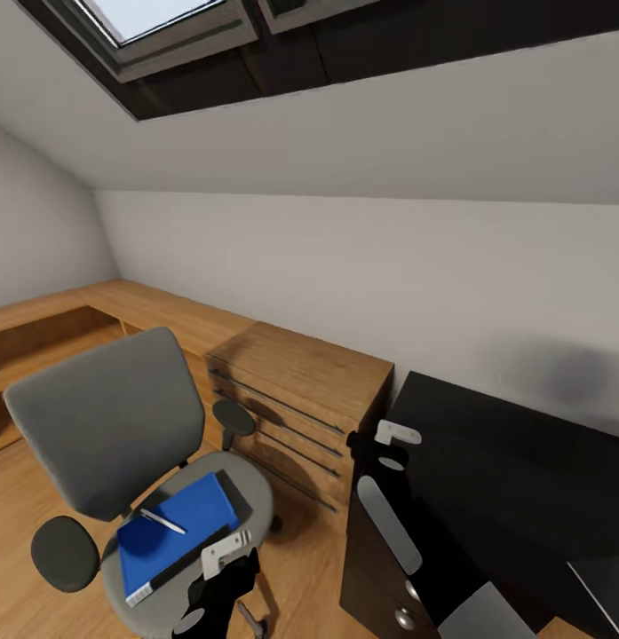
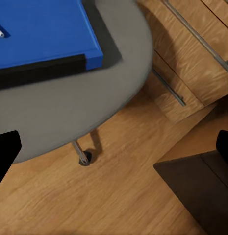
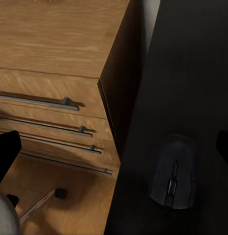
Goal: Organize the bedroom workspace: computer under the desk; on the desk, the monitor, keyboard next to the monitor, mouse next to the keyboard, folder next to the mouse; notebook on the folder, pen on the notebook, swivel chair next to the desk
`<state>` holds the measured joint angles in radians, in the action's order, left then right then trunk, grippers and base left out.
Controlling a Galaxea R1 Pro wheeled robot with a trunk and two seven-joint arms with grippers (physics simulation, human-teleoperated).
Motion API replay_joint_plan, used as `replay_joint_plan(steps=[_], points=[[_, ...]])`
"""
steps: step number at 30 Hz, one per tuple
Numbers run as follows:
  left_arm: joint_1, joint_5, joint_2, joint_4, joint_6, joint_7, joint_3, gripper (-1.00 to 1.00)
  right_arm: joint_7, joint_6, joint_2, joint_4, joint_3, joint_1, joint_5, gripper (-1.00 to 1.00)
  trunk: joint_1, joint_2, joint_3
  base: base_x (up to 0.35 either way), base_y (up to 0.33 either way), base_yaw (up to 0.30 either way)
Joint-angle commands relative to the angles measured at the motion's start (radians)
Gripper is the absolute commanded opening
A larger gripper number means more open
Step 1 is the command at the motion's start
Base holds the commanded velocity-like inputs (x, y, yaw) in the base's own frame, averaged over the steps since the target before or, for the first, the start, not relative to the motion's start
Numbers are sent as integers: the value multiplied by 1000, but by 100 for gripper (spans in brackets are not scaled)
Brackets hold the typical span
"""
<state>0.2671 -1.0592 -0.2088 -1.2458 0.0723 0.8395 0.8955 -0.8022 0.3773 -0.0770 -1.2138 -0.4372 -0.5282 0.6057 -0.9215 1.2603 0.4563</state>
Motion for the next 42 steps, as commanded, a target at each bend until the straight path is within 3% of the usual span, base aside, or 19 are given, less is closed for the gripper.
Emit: replay_joint_plan(steps=[1,9,11,18,25,42], points=[[1,-8,-1,-9,8,6,3,100,-7,5,0,-1,-1,-1,3,100,0,1,1,0,0,17],[2,-8,-1,-61,8,34,3,100,-6,5,0,29,0,-1,-3,100,0,1,1,0,0,5],[2,-8,0,-64,8,50,3,100,-5,4,0,50,0,-1,-6,100,-8,15,7,0,0,0],[2,-8,0,-65,8,62,3,100,-1,-2,-1,93,-1,-1,-75,100,-35,64,29,0,0,0],[2,-8,0,-65,8,62,3,100,50,-19,-1,129,1,-3,-85,100,-61,113,51,0,0,0],[2,-9,0,-64,8,62,3,100,54,-23,0,175,6,-7,-86,100,-123,225,101,0,0,0]])
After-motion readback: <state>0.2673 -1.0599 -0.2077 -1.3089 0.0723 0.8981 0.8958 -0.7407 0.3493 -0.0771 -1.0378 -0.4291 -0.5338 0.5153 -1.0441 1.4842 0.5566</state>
